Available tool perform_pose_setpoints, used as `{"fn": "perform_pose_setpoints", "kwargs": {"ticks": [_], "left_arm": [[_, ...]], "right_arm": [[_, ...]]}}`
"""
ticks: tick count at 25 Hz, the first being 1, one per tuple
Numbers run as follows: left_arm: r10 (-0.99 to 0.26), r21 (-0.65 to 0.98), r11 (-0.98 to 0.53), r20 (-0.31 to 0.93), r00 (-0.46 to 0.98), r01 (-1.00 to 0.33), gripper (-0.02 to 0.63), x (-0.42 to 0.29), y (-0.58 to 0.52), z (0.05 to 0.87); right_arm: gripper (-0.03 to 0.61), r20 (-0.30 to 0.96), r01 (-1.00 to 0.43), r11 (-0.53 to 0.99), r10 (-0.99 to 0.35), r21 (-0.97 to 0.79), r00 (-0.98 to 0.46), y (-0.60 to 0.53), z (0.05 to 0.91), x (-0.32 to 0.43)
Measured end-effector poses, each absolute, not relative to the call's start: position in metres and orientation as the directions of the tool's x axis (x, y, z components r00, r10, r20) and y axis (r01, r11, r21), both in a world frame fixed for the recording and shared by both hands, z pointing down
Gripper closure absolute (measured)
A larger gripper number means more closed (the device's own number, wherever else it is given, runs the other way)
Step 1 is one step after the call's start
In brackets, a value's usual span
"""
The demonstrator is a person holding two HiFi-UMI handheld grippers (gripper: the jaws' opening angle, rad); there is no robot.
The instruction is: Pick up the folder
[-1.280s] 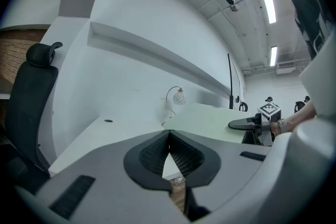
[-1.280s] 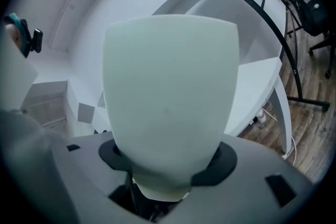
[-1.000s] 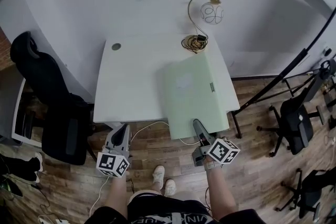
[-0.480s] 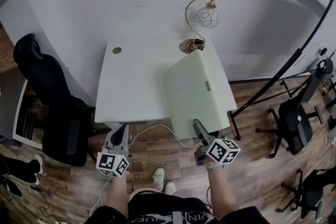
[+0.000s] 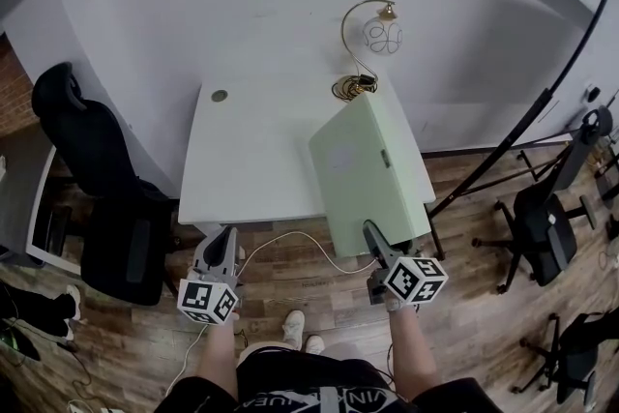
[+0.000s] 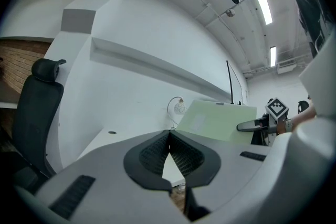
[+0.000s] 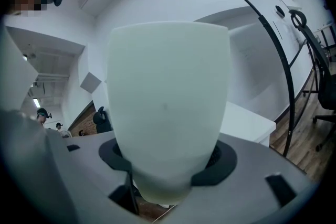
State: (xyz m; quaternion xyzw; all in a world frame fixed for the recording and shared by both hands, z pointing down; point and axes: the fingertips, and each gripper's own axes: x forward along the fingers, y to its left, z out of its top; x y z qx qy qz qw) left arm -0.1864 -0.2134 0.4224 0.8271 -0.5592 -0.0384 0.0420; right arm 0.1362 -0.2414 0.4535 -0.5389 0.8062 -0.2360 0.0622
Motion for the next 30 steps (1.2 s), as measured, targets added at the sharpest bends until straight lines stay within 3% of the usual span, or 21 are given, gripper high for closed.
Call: {"fn": "perform_pose_setpoints", "kwargs": {"ticks": [30], "left_arm": [[-0.934,0.087,-0.357,-0.049,0.354,-0.930,0.600,-0.194,-0.211,0.401]], "right_arm": [[0.287,0.097,-0.869,0.312,-0.922,-0.384,-0.374,-0.238,0.424,0.142]]}}
